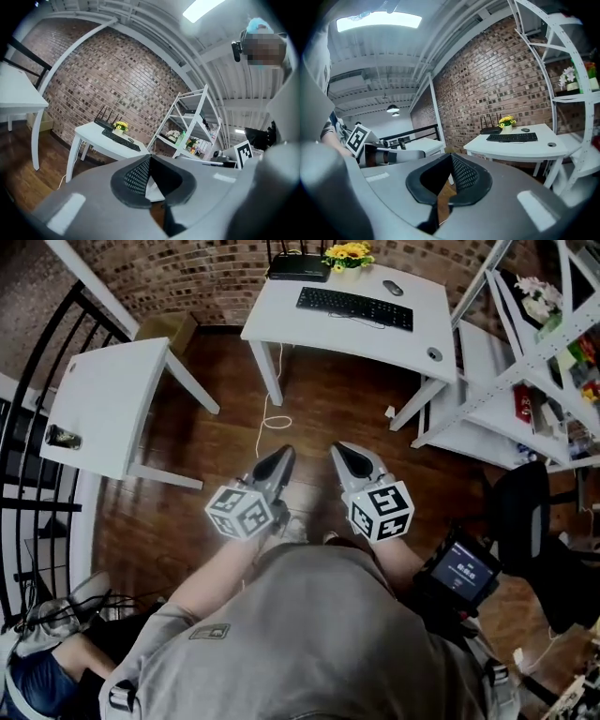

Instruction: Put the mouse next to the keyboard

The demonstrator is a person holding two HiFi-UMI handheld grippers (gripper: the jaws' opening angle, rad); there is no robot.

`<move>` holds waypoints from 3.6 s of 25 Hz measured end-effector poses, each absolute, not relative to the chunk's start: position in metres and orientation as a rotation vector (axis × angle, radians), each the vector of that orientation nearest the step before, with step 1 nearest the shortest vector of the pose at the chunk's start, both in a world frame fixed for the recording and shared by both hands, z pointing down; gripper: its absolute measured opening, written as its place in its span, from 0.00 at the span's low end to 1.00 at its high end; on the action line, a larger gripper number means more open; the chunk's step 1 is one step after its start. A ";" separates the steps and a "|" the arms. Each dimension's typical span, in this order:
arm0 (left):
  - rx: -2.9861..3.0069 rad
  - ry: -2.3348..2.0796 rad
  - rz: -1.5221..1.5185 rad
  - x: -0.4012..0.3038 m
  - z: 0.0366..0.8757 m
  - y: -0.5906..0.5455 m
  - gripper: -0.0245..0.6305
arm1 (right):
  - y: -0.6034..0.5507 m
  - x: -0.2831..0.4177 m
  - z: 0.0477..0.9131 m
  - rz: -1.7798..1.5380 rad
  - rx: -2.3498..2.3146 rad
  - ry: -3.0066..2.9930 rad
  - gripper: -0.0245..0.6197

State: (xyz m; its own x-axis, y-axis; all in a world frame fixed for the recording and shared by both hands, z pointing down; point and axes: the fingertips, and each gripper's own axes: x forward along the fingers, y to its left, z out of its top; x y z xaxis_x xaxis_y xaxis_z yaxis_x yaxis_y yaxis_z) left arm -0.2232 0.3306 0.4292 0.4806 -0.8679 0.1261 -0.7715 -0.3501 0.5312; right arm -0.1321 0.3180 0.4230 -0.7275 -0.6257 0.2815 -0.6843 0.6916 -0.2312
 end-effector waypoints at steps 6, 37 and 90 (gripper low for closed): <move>2.268 -1.227 -0.200 -0.240 0.435 0.302 0.04 | 0.296 -0.145 0.426 0.489 1.224 -2.668 0.06; 2.341 -1.164 -0.153 -0.137 0.426 0.028 0.04 | 0.036 -0.021 0.430 0.527 1.449 -2.647 0.06; 2.135 -1.032 0.042 -0.117 0.528 -0.350 0.04 | -0.406 0.037 0.586 0.524 1.207 -2.163 0.32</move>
State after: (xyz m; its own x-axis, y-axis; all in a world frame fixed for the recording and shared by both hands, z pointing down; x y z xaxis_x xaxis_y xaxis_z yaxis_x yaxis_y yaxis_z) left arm -0.1165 -0.3498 0.5284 0.6741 -0.6607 0.3304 -0.6855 -0.3930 0.6129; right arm 0.0371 -0.4056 0.5860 -0.4065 -0.6227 0.6686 -0.8598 0.5083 -0.0493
